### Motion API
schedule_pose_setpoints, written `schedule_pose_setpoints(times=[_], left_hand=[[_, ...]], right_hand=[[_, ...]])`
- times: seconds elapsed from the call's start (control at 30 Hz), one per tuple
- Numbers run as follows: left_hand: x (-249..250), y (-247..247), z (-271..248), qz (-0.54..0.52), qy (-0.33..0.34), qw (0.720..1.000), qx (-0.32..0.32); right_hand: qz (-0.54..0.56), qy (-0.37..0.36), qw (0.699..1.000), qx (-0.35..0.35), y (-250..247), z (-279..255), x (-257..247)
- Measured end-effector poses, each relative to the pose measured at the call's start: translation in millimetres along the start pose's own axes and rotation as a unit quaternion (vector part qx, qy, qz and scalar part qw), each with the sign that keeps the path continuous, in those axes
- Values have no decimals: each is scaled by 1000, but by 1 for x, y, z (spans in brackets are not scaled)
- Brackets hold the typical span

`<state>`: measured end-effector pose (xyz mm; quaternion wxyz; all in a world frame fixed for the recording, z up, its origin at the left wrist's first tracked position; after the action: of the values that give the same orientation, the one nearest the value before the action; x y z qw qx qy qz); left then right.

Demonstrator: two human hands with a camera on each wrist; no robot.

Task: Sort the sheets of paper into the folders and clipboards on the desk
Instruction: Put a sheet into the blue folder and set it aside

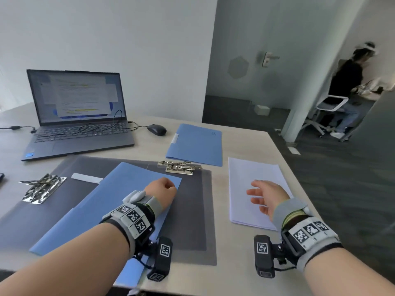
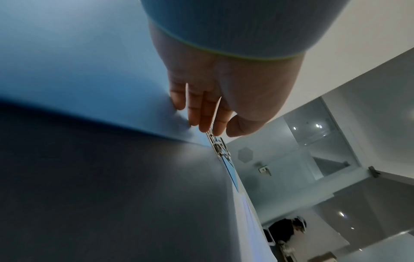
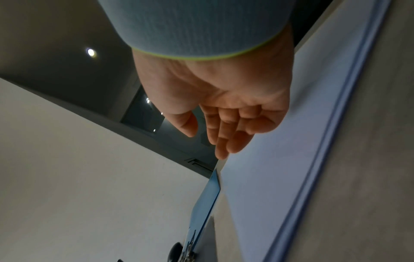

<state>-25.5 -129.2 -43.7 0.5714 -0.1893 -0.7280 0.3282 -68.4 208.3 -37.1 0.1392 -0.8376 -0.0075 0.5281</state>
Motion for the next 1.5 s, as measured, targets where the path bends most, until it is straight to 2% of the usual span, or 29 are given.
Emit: schedule_pose_setpoints(times=[0.2, 0.37, 0.47, 0.6, 0.77, 1.07, 1.3, 1.4, 1.47, 1.5], left_hand=[[56, 54, -24, 26, 62, 996, -53], [93, 117, -38, 31, 85, 991, -102], [109, 139, -42, 123, 120, 983, -64], [104, 157, -43, 191, 124, 974, 2], [104, 161, -42, 193, 157, 968, -32], [108, 157, -46, 176, 143, 972, -69], [124, 151, -50, 189, 145, 970, -54], [131, 145, -46, 110, 132, 984, -41], [131, 143, -41, -30, 81, 994, -64], [129, 144, -38, -104, 43, 991, -77]], right_hand=[[-81, -43, 994, 60, -59, -14, 19], [-98, -39, 991, 88, -88, -19, 41], [-110, -26, 990, 87, -93, -17, 54], [-112, -32, 989, 93, -98, -17, 57], [-90, -38, 989, 115, -104, -16, 57], [1, -87, 988, 125, -111, -20, 48], [28, -103, 985, 136, -114, -21, 49], [25, -107, 985, 134, -116, -20, 48], [33, -101, 986, 130, -118, -17, 49], [37, -96, 986, 129, -119, -14, 51]])
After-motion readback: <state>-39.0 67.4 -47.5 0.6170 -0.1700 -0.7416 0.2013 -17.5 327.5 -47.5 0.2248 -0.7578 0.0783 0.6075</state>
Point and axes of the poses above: each hand's wrist, its own z-axis towards the middle knuckle, its own y-axis out of the palm, x = y × z, the point moved 7 cm from there along z, towards the middle knuckle, and after that the axes turned 4 degrees about y, right-handed, at the moved point
